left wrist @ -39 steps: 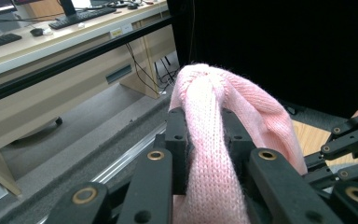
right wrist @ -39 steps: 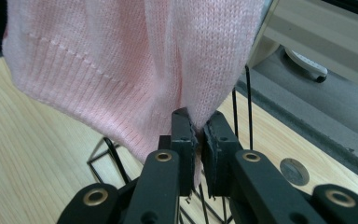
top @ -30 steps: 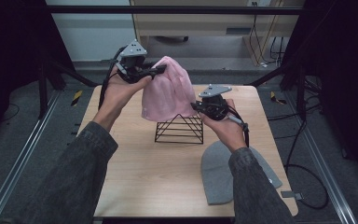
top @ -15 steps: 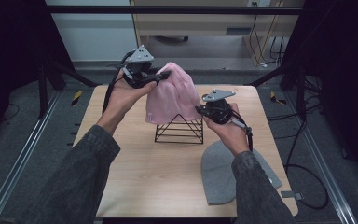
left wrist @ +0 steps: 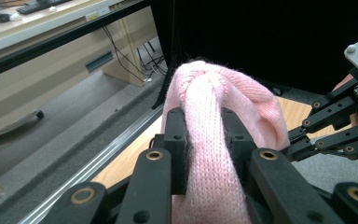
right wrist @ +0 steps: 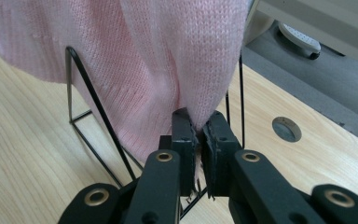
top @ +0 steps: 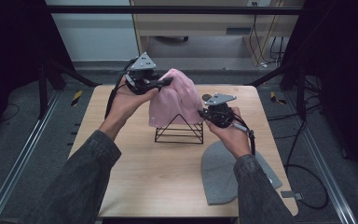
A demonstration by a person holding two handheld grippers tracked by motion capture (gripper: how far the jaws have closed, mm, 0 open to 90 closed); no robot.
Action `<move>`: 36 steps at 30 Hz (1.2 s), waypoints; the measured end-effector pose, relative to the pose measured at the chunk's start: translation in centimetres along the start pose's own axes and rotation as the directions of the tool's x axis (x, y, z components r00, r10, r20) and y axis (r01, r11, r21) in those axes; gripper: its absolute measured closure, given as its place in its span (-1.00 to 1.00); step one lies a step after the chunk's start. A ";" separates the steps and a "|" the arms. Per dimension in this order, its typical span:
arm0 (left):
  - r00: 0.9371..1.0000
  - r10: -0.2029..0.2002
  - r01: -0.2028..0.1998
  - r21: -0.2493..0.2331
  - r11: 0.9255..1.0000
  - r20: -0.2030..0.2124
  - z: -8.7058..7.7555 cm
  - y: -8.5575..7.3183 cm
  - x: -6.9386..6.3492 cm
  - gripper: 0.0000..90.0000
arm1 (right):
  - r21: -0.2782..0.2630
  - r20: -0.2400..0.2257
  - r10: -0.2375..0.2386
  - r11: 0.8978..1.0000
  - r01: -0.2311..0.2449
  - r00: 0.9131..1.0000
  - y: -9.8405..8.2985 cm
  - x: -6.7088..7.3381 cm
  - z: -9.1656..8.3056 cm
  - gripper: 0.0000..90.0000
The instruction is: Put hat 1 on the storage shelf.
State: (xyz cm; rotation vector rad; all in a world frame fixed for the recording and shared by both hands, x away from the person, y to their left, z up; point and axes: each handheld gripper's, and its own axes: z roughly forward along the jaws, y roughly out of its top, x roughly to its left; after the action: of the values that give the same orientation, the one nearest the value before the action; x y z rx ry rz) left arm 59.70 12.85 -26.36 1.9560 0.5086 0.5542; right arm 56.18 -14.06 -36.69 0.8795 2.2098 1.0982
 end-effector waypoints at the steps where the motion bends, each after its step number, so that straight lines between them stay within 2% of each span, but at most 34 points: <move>1: 1.000 -0.008 0.008 -0.003 1.000 0.002 0.2 -0.2 -0.1 0.67 | 0.002 0.000 -0.001 1.000 0.001 1.000 -0.1 0.0 0.0 0.87; 25: 0.997 0.022 -0.026 0.054 0.998 0.068 1.8 -2.3 -1.8 0.65 | 0.057 -0.007 0.008 0.998 -0.007 1.000 -3.6 0.3 0.9 0.87; 36: 0.996 0.026 -0.035 0.105 0.994 0.083 2.7 -3.8 -2.8 0.63 | 0.107 -0.010 0.018 0.994 -0.017 1.000 -5.3 0.5 2.1 0.87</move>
State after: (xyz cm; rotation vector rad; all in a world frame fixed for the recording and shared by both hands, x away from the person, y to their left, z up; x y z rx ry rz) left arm 58.56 10.94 -31.31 2.0820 0.4654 0.4727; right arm 55.57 -15.07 -42.29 0.9414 2.2916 1.0021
